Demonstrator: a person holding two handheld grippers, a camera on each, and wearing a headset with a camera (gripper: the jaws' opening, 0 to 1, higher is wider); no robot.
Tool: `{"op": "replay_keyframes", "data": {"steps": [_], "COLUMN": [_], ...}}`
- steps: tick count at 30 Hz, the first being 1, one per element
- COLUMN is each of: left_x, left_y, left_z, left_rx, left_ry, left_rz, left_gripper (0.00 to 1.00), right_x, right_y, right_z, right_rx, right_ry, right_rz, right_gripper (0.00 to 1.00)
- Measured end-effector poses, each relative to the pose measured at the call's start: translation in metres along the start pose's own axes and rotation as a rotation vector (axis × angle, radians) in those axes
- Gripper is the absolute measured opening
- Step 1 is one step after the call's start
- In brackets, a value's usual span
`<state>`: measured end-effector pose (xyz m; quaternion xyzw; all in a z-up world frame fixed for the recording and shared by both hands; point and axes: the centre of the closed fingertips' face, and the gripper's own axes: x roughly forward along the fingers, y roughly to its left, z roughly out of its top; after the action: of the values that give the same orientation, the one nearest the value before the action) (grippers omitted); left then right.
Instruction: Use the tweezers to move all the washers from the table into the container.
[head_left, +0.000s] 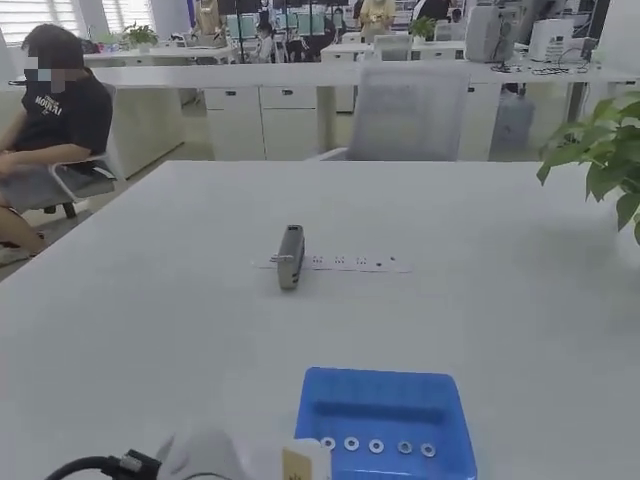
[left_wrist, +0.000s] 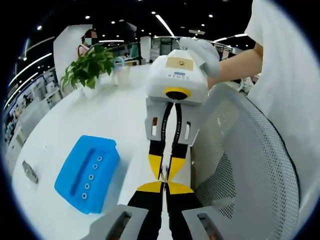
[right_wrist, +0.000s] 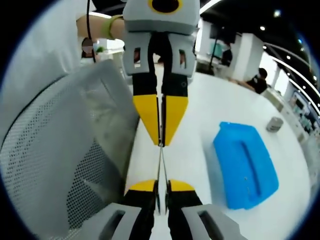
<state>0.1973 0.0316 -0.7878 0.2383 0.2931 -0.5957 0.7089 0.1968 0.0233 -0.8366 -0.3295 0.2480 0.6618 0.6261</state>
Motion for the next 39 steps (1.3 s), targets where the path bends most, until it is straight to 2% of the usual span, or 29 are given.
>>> {"op": "replay_keyframes", "data": {"steps": [3, 6, 8, 11, 13, 16, 19, 22, 26, 28, 30, 32, 35, 39], "left_x": [0.002, 0.002, 0.002, 0.004, 0.005, 0.009, 0.013, 0.017, 0.020, 0.021, 0.022, 0.023, 0.024, 0.025], "left_y": [0.004, 0.005, 0.006, 0.007, 0.008, 0.010, 0.010, 0.010, 0.011, 0.010, 0.011, 0.010, 0.010, 0.008], "left_z": [-0.013, -0.021, -0.027, -0.038, -0.044, -0.051, -0.058, -0.063, -0.068, -0.071, -0.076, -0.078, -0.081, -0.085], "left_rx": [0.004, -0.005, -0.014, -0.013, -0.016, -0.035, -0.021, -0.017, -0.022, -0.021, 0.007, 0.014, 0.014, 0.010], "left_ry": [0.040, 0.055, 0.066, 0.101, 0.120, 0.150, 0.205, 0.249, 0.287, 0.312, 0.352, 0.368, 0.392, 0.422], "left_rz": [0.007, 0.001, -0.002, -0.004, -0.009, -0.016, -0.025, -0.036, -0.046, -0.053, -0.051, -0.052, -0.059, -0.064], "left_gripper": [0.00, 0.00, 0.00, 0.00, 0.00, 0.00, 0.00, 0.00, 0.00, 0.00, 0.00, 0.00, 0.00, 0.00], "right_x": [0.005, 0.009, 0.008, 0.001, -0.007, -0.017, -0.031, -0.047, -0.076, -0.092, -0.106, -0.126, -0.145, -0.158], "right_y": [-0.002, -0.003, -0.008, -0.014, -0.017, -0.018, -0.020, -0.024, -0.036, -0.041, -0.044, -0.048, -0.047, -0.045], "right_z": [-0.001, 0.001, 0.008, 0.018, 0.015, 0.004, -0.010, -0.019, -0.021, -0.021, -0.020, -0.020, -0.018, -0.021], "right_rx": [0.011, 0.050, 0.076, 0.132, 0.165, 0.210, 0.255, 0.338, 0.466, 0.513, 0.517, 0.496, 0.486, 0.489], "right_ry": [0.002, -0.021, -0.075, -0.160, -0.176, -0.169, -0.158, -0.187, -0.290, -0.324, -0.340, -0.333, -0.345, -0.381], "right_rz": [-0.006, -0.004, -0.035, -0.087, -0.119, -0.150, -0.202, -0.263, -0.371, -0.417, -0.457, -0.518, -0.562, -0.599], "right_gripper": [0.05, 0.07, 0.14, 0.31, 0.38, 0.41, 0.46, 0.49, 0.55, 0.55, 0.55, 0.55, 0.56, 0.58]}}
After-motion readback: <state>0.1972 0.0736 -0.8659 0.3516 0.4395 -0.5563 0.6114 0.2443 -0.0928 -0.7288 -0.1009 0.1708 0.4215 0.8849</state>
